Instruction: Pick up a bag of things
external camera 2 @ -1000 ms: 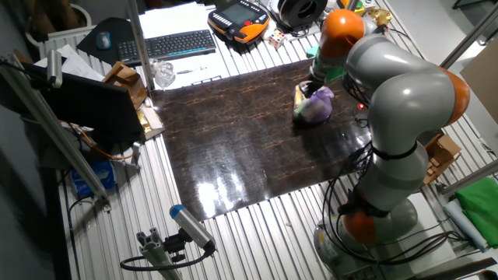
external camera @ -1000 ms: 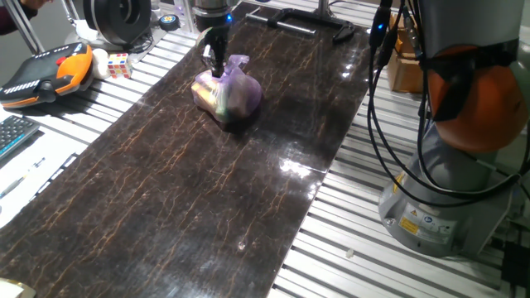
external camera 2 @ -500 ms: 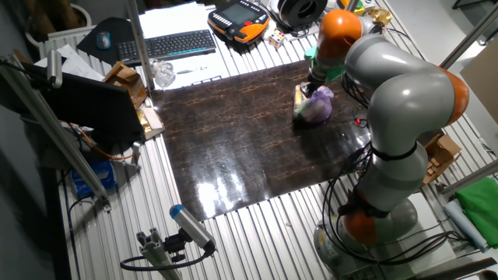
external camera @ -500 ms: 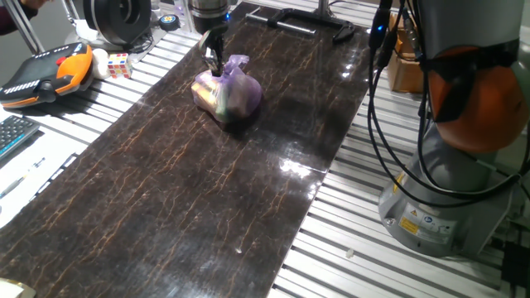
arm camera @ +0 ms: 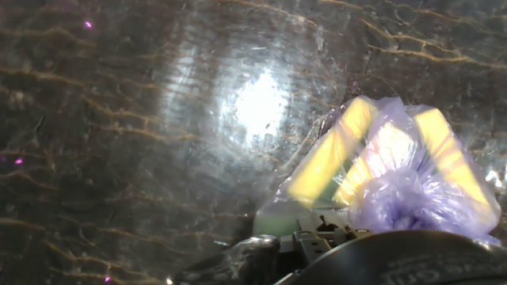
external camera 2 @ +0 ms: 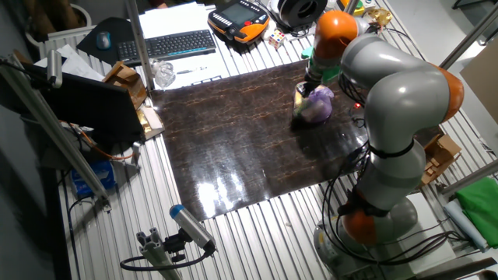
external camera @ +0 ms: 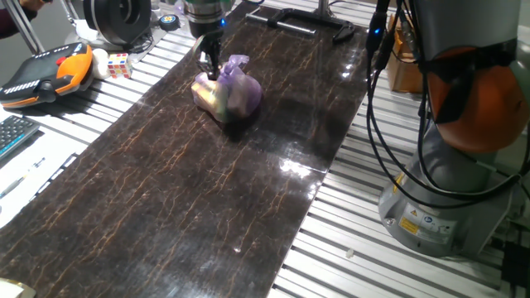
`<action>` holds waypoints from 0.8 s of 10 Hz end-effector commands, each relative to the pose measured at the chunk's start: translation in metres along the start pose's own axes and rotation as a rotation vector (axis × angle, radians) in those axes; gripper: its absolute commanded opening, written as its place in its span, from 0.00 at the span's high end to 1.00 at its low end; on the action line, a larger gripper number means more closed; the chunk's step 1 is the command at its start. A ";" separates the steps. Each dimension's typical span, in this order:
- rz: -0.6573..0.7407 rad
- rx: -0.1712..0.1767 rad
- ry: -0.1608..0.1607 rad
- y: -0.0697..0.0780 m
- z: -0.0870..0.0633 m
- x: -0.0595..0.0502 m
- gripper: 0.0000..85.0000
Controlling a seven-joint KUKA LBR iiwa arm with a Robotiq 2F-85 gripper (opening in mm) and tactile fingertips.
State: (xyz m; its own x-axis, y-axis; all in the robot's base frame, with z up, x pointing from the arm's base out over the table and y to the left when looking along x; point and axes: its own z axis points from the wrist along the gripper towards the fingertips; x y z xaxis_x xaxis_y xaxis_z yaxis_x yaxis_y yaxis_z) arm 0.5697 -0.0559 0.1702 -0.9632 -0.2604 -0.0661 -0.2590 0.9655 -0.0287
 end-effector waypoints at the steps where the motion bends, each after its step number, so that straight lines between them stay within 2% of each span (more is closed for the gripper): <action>1: -0.006 0.000 -0.006 -0.001 0.002 0.000 0.99; 2: -0.001 -0.026 -0.015 -0.004 0.002 0.005 0.99; 3: -0.004 -0.033 -0.012 -0.004 0.001 0.007 0.99; 6: 0.056 0.027 -0.014 -0.004 0.001 0.007 0.99; 8: 0.031 0.030 0.024 -0.004 0.001 0.007 0.99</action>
State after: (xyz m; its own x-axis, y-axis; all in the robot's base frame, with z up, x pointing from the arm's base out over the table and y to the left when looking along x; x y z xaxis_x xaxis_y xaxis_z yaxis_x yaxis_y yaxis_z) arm 0.5636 -0.0620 0.1685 -0.9722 -0.2307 -0.0398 -0.2281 0.9717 -0.0611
